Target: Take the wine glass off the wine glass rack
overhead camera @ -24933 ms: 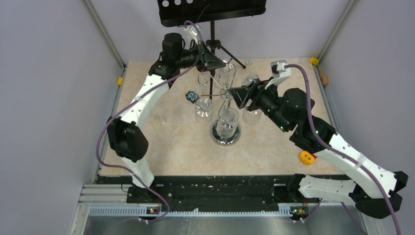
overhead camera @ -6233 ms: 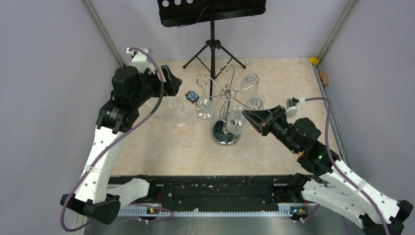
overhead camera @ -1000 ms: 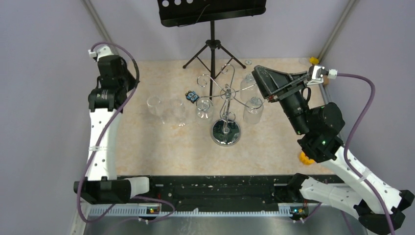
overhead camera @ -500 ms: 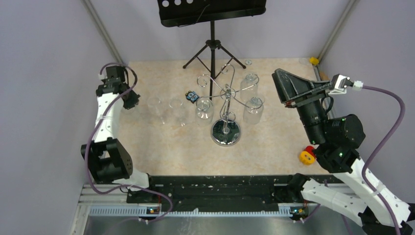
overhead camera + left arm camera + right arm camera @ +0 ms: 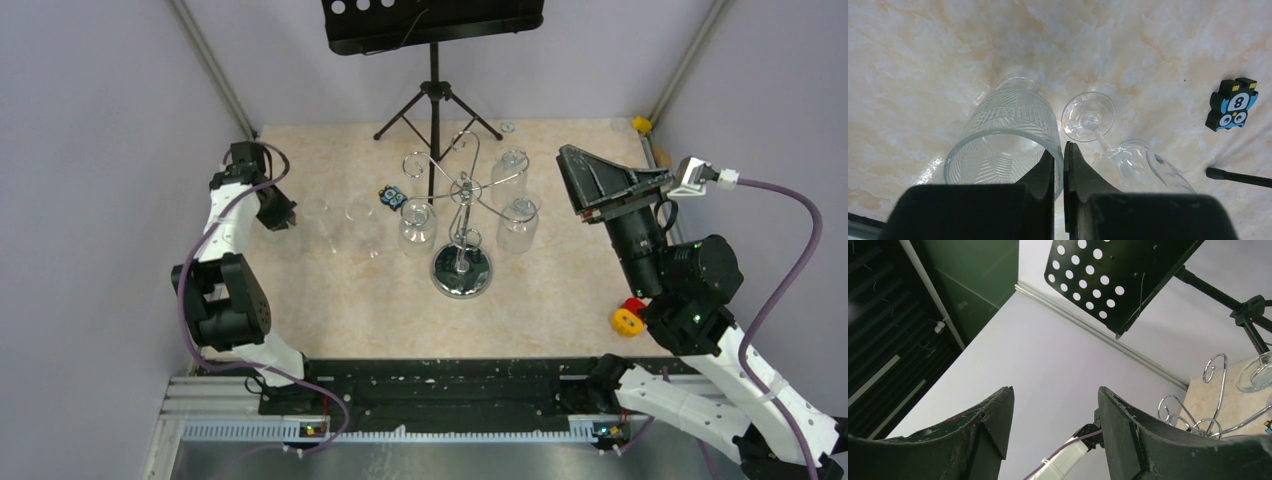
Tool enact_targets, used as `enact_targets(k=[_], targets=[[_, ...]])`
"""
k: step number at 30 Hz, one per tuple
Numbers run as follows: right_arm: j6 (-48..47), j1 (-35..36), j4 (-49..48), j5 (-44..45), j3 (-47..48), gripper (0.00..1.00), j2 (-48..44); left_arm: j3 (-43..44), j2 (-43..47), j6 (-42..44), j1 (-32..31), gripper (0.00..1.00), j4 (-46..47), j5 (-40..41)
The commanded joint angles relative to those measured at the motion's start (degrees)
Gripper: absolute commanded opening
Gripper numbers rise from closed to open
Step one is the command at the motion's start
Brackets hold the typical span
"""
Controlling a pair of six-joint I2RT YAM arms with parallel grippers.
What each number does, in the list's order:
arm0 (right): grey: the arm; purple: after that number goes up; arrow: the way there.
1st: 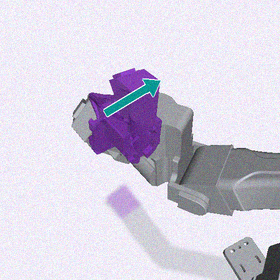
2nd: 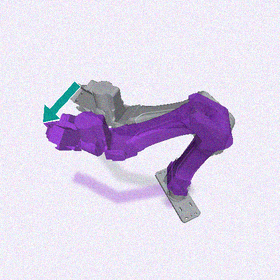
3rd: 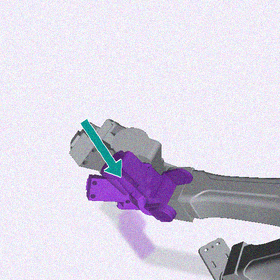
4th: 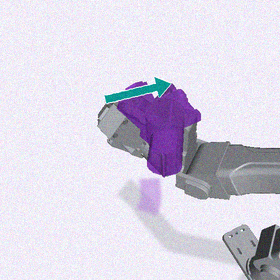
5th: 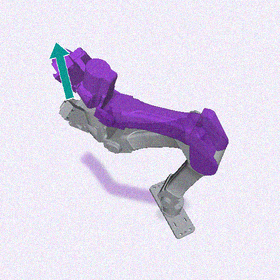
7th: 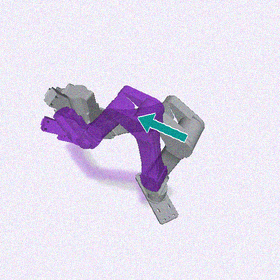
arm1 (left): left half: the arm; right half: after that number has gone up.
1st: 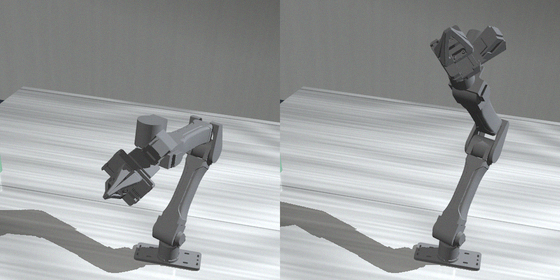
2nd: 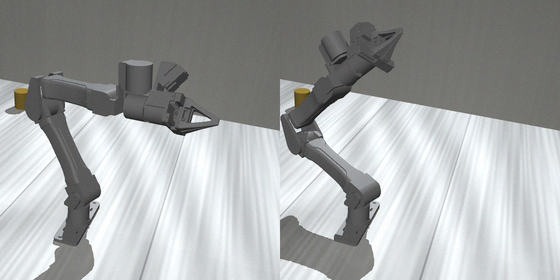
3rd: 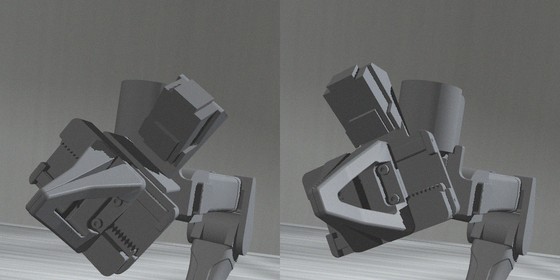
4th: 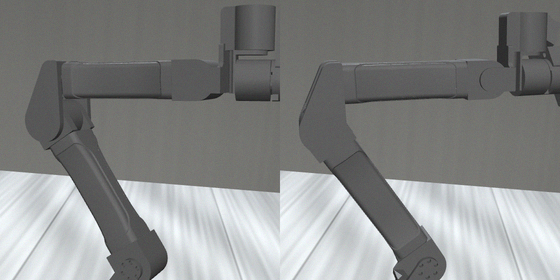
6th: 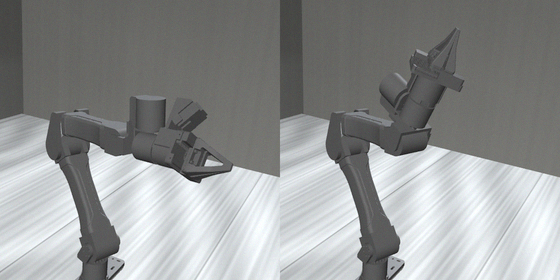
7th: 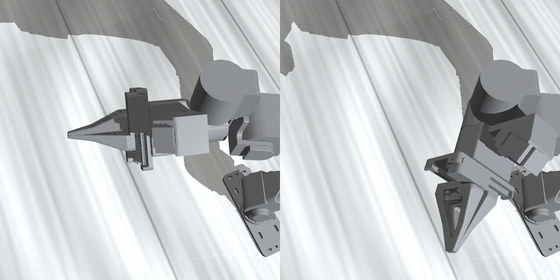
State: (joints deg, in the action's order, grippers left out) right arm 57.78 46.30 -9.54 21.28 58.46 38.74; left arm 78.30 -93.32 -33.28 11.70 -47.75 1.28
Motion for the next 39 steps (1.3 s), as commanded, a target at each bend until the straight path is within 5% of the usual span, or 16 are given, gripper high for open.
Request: enact_targets(k=[1, 19, 29, 35, 39], targets=[[-1.7, -0.4, -0.3, 0.6, -0.1, 0.63, -0.8, 0.3, 0.0, 0.2, 0.4, 0.0, 4.0, -0.9], [-2.2, -0.4, 0.4, 0.9, -0.4, 0.63, -1.1, -1.4, -2.4, 1.1, 0.4, 0.08, 7.3, 1.6], [-2.2, -0.5, 1.2, 1.0, -0.4, 0.62, -0.9, -0.4, 0.6, 0.9, 0.4, 0.38, 6.7, 0.1], [-8.1, -0.5, 3.5, -1.3, 1.1, 0.64, -0.1, 1.7, 6.2, 1.3, 0.4, 0.77, 5.6, 0.5], [-11.5, -0.5, 6.6, -2.6, 1.8, 0.65, 0.2, 2.7, 10.5, 1.3, 0.4, 0.81, 5.5, 0.5]])
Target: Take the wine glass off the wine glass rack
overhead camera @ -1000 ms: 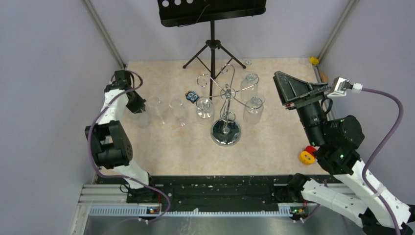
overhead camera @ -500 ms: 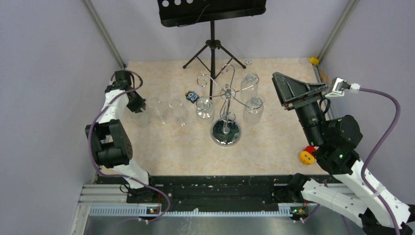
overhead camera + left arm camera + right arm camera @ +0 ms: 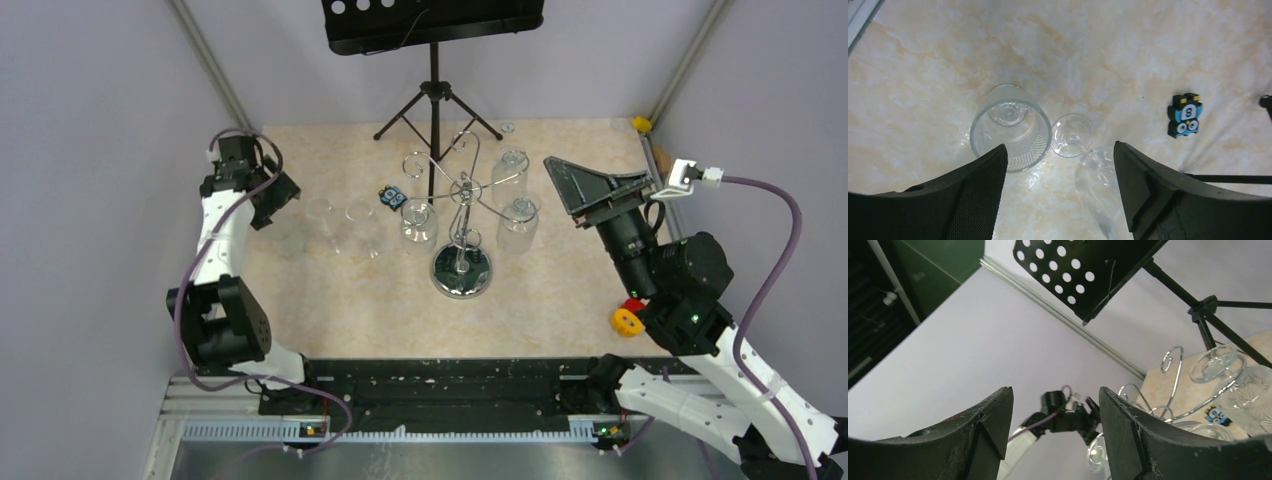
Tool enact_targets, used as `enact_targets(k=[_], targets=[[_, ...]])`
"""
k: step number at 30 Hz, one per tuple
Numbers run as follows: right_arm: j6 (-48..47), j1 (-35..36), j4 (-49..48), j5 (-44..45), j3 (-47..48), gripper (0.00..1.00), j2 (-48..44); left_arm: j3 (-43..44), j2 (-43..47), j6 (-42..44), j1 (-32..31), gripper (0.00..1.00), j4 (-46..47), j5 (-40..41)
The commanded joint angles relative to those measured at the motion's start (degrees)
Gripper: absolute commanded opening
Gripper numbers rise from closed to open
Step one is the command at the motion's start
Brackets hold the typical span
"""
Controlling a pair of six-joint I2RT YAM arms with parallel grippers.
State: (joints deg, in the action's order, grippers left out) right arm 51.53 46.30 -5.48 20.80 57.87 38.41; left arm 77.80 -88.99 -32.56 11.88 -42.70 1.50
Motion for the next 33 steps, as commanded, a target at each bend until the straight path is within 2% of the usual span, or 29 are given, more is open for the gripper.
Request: enact_targets(k=[1, 3, 6, 10, 14, 17, 19, 22, 26, 29, 33], targets=[[-6.2, -0.5, 3.2, -2.4, 2.6, 0.65, 0.6, 3.2, 7.4, 0.6, 0.2, 0.81, 0.5, 0.1], [-8.0, -0.5, 5.0, -2.9, 3.2, 0.65, 0.8, 3.1, 10.1, 1.0, 0.2, 0.82, 1.4, -1.1], [-10.5, -0.5, 8.6, -3.5, 4.6, 0.65, 1.5, 2.2, 15.1, 2.1, 0.2, 0.82, 4.5, -8.4], [-12.1, -0.5, 12.4, -4.3, 5.3, 0.65, 2.2, -0.5, 21.7, -0.4, 0.2, 0.82, 12.1, -24.3], [-12.6, -0.5, 13.8, -6.5, 5.9, 0.65, 3.5, -4.5, 26.0, -9.9, -0.3, 0.81, 23.6, -40.7], [-12.7, -0.5, 14.8, -8.2, 6.8, 0.65, 5.2, -9.5, 28.7, -20.5, -2.6, 0.79, 34.9, -48.0], [-12.4, -0.5, 15.2, -9.1, 7.3, 0.64, 6.2, -11.3, 30.8, -25.3, -4.9, 0.78, 38.3, -48.2], [-12.0, -0.5, 15.3, -10.1, 7.6, 0.6, 7.4, -13.2, 34.2, -30.3, -9.7, 0.77, 39.0, -43.2], [-11.4, -0.4, 17.1, -10.9, 9.0, 0.44, 9.5, -14.0, 36.7, -33.7, -17.7, 0.72, 39.4, -38.4], [-10.8, -0.5, 17.1, -11.7, 9.3, 0.43, 10.2, -15.8, 37.7, -35.6, -22.8, 0.69, 39.4, -35.9], [-10.5, -0.5, 16.7, -11.8, 9.1, 0.43, 10.5, -19.7, 39.6, -39.3, -25.9, 0.62, 39.0, -33.2]])
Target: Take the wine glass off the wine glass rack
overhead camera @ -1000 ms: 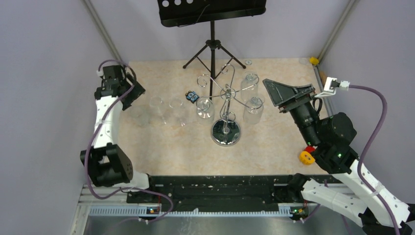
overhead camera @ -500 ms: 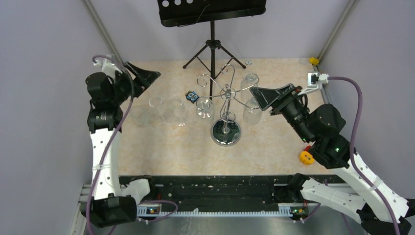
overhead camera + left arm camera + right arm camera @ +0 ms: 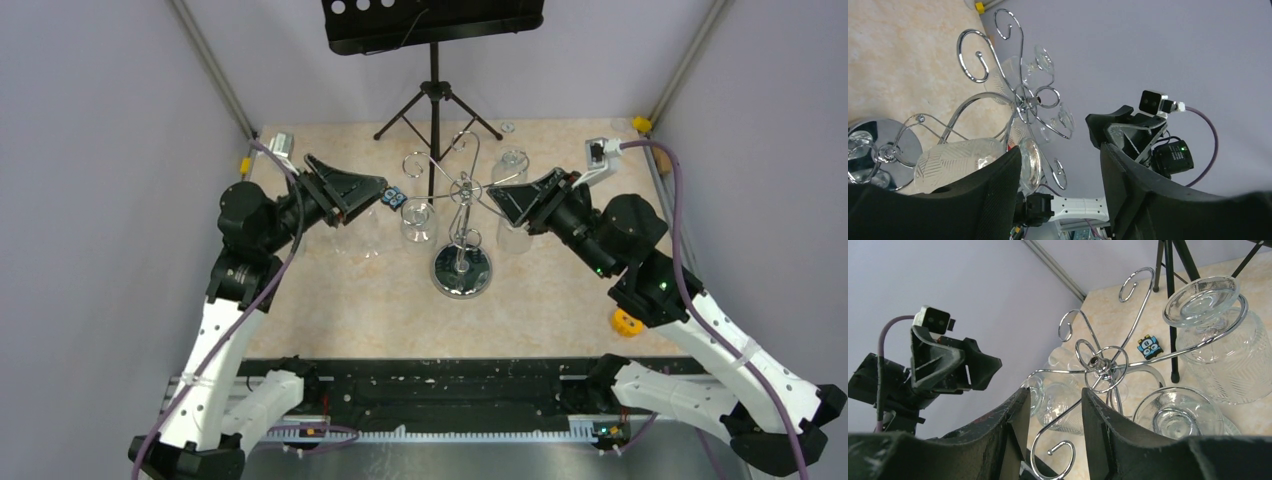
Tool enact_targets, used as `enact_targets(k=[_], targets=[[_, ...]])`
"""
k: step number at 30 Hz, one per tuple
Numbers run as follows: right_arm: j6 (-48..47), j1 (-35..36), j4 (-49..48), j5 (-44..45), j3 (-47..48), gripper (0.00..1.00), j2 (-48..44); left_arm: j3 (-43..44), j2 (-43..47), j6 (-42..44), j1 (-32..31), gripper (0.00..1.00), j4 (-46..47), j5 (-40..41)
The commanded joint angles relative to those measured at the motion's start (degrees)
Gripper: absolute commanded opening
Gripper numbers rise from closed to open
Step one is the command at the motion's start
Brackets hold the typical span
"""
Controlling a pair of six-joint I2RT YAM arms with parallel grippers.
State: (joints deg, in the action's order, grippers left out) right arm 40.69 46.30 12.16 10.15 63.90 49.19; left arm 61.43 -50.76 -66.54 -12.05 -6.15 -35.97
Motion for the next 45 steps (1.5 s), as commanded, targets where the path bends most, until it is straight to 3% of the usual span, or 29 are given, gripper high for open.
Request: enact_targets(k=[1, 7, 14, 21, 32, 45], targets=[[0.4, -0.5, -1.0, -1.2, 3.0, 0.43, -0.3, -4.4, 2.2, -6.6, -2.5, 0.59, 2.2, 5.6], [0.9, -0.5, -1.7, -1.2, 2.4, 0.41, -0.2, -9.8, 4.3, -11.9, -7.0, 0.5, 5.6, 9.9], [0.9, -0.5, -1.2, -1.2, 2.7, 0.37, 0.1, -7.8, 4.0, -8.7, -13.5, 0.41, 2.4, 14.4], [1.0, -0.5, -0.8, -1.0, 2.6, 0.35, 0.1, -7.4, 5.0, -6.9, -18.2, 0.4, -2.4, 21.0], [1.5, -0.5, -0.2, -0.5, 2.5, 0.35, 0.5, -7.2, 6.3, -5.7, -21.0, 0.38, -5.4, 25.4], [2.9, -0.5, -0.3, -0.3, 2.0, 0.35, 0.6, -7.7, 6.1, -6.6, -22.6, 0.17, -4.2, 24.8]])
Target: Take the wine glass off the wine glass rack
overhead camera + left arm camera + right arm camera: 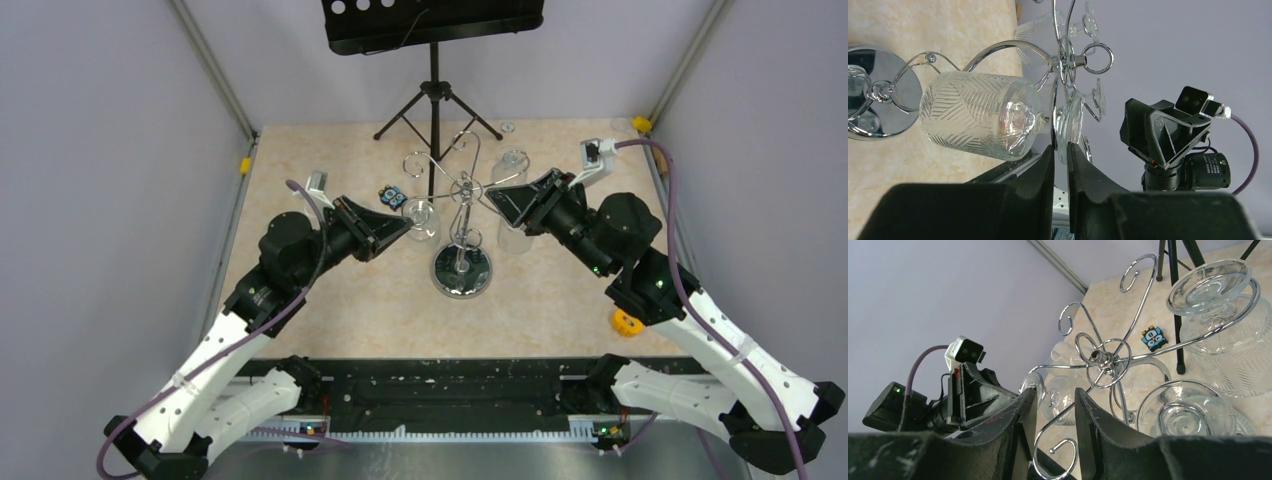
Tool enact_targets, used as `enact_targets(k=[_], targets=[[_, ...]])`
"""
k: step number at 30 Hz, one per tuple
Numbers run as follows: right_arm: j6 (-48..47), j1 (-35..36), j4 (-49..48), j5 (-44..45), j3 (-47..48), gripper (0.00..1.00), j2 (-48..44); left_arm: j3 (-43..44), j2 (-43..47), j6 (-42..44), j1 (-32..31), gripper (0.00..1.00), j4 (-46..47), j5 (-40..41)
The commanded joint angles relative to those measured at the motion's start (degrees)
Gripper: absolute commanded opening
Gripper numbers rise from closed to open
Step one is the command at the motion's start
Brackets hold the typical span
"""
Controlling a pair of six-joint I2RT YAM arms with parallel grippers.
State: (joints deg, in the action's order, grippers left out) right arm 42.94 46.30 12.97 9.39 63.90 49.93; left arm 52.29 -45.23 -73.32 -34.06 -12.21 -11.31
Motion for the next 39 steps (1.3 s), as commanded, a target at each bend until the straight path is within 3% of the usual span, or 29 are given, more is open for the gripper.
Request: enact_targets(k=[1, 11, 16, 29, 34, 39], targets=[[0.7, -0.5, -1.1, 0.4, 1.9, 0.35, -0.2, 1.5, 0.7, 0.2, -0.7, 0.16, 1.8, 0.2], [1.3, -0.4, -1.7, 0.2, 1.5, 0.35, -0.2, 1.8, 1.0, -0.3, -1.1, 0.09, 1.3, -0.5], [1.7, -0.4, -2.4, -0.3, 1.2, 0.35, -0.1, 2.8, 1.6, 0.5, -1.1, 0.21, -1.4, 0.0], [2.0, -0.5, -2.7, -0.2, 1.0, 0.35, 0.1, 2.9, 1.0, 0.9, -1.2, 0.14, 1.2, -0.5], [2.1, -0.4, -2.6, -0.2, 0.9, 0.35, 0.1, 3.0, 0.7, 1.1, -1.1, 0.23, 1.0, 0.1], [2.0, -0.4, -2.6, -0.1, 0.9, 0.35, 0.1, 2.6, 0.5, 0.0, -1.2, 0.24, 4.0, -1.6]])
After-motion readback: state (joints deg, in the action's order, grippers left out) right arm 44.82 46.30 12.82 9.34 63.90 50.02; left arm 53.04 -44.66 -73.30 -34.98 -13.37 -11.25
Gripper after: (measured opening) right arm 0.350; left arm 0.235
